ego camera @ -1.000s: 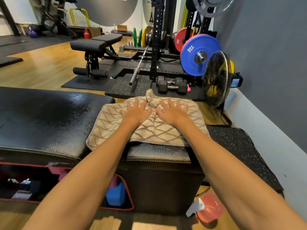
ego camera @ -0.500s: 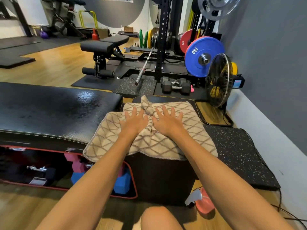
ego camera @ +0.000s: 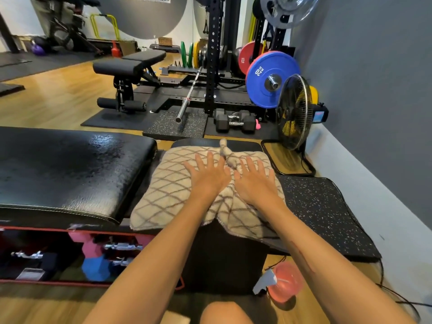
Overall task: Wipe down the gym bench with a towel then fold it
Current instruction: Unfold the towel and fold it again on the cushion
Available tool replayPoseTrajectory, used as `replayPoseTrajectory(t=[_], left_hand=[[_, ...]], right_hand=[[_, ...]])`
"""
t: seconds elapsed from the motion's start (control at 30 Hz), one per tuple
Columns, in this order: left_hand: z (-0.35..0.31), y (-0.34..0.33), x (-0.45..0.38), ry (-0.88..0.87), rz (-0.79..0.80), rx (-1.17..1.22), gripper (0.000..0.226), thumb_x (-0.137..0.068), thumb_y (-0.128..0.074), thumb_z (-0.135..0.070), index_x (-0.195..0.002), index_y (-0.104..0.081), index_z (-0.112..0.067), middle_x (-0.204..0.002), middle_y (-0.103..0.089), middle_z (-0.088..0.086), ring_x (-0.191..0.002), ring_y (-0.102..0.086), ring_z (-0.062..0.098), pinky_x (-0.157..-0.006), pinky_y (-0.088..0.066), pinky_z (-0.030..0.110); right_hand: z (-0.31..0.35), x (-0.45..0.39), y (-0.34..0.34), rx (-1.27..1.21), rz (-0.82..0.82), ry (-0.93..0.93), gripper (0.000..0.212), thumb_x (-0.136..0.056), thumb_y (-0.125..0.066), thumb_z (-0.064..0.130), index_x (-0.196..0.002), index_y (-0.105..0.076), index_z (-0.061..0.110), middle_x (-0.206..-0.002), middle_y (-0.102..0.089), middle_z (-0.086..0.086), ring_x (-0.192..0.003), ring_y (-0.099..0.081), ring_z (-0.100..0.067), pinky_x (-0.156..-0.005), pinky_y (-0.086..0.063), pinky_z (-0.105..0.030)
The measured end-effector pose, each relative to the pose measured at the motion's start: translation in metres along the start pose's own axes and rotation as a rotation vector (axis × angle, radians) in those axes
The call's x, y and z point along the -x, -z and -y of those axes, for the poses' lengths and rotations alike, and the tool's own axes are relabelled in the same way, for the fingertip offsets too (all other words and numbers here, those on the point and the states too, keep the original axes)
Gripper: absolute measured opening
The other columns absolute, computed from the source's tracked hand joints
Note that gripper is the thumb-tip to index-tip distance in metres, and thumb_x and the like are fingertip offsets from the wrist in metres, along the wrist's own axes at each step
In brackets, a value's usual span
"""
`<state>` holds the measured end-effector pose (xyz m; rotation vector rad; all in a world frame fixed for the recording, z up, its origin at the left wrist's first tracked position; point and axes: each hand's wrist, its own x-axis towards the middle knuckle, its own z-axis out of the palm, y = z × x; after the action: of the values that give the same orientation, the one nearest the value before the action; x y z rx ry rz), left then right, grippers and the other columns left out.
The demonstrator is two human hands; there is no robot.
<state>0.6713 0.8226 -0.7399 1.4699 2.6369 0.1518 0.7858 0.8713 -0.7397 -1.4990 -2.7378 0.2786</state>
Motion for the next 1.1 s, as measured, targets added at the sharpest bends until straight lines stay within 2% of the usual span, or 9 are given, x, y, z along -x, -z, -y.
replayPoseTrajectory(t=[0.23,0.5,0.6,0.77,0.9,0.97,1.03,1.1], left_hand=[[-0.004,0.004,-0.036,-0.031,0.043,0.045,0.055,-0.101,-0.009,-0.045,-0.154,-0.001,-0.034,-0.163,0.009,0.001,-0.146,0.014,0.038,-0.107,0.009,0.072],[0.019,0.008,-0.086,-0.064,0.023,0.063,0.054,-0.101,-0.009,-0.046,-0.154,-0.004,-0.034,-0.163,0.005,-0.004,-0.148,0.009,0.033,-0.11,0.004,0.07],[0.039,0.011,-0.096,-0.051,0.034,0.068,0.054,-0.102,-0.01,-0.045,-0.154,-0.005,-0.031,-0.163,0.003,-0.006,-0.149,0.007,0.03,-0.112,0.0,0.066],[0.078,0.014,-0.1,0.002,0.057,0.215,0.056,-0.101,-0.013,-0.046,-0.154,-0.004,-0.031,-0.162,0.008,-0.011,-0.149,0.006,0.027,-0.117,-0.001,0.056],[0.112,0.0,-0.106,0.021,0.07,0.295,0.077,-0.088,-0.004,-0.058,-0.155,-0.004,-0.019,-0.163,0.004,-0.003,-0.149,0.006,0.022,-0.119,-0.001,0.047],[0.118,0.002,-0.089,0.022,0.051,0.335,0.06,-0.103,-0.015,-0.041,-0.154,-0.003,-0.011,-0.162,0.001,0.004,-0.149,0.005,0.022,-0.12,-0.001,0.04],[0.117,0.008,-0.067,-0.008,0.038,0.325,0.053,-0.107,-0.02,-0.024,-0.152,-0.001,-0.002,-0.161,0.002,0.013,-0.149,0.004,0.024,-0.119,0.001,0.034],[0.118,0.005,-0.055,-0.069,0.016,0.263,0.053,-0.106,-0.02,-0.02,-0.15,0.0,0.001,-0.16,0.003,0.017,-0.149,0.003,0.026,-0.119,0.001,0.033]], right_hand=[[-0.005,-0.033,0.007,-0.009,0.014,-0.038,0.06,-0.104,-0.011,0.048,-0.159,-0.003,0.026,-0.167,0.007,0.003,-0.153,0.009,-0.029,-0.12,-0.001,-0.056],[0.012,-0.083,0.015,0.02,0.051,-0.072,0.064,-0.102,-0.011,0.056,-0.159,0.0,0.03,-0.167,0.008,0.003,-0.152,0.011,-0.032,-0.119,0.004,-0.059],[0.03,-0.1,0.012,0.031,0.044,-0.069,0.067,-0.1,-0.012,0.059,-0.159,-0.002,0.029,-0.167,0.007,0.002,-0.152,0.01,-0.034,-0.119,0.006,-0.06],[0.068,-0.108,0.006,0.024,0.014,-0.028,0.069,-0.099,-0.014,0.058,-0.159,-0.007,0.026,-0.167,0.001,-0.001,-0.152,0.007,-0.037,-0.118,0.007,-0.062],[0.095,-0.1,-0.002,0.024,0.01,0.042,0.068,-0.099,-0.012,0.056,-0.159,-0.006,0.026,-0.167,0.003,-0.002,-0.152,0.01,-0.036,-0.118,0.007,-0.063],[0.105,-0.091,-0.006,0.025,0.009,0.076,0.067,-0.099,-0.012,0.056,-0.159,-0.006,0.026,-0.167,0.004,-0.003,-0.152,0.011,-0.036,-0.117,0.009,-0.063],[0.111,-0.082,-0.009,0.027,0.007,0.104,0.067,-0.1,-0.011,0.054,-0.16,-0.005,0.026,-0.167,0.006,-0.003,-0.152,0.012,-0.035,-0.117,0.009,-0.062],[0.115,-0.072,-0.012,0.028,0.01,0.126,0.066,-0.1,-0.01,0.052,-0.16,-0.004,0.025,-0.167,0.006,-0.002,-0.152,0.012,-0.034,-0.118,0.01,-0.062]])
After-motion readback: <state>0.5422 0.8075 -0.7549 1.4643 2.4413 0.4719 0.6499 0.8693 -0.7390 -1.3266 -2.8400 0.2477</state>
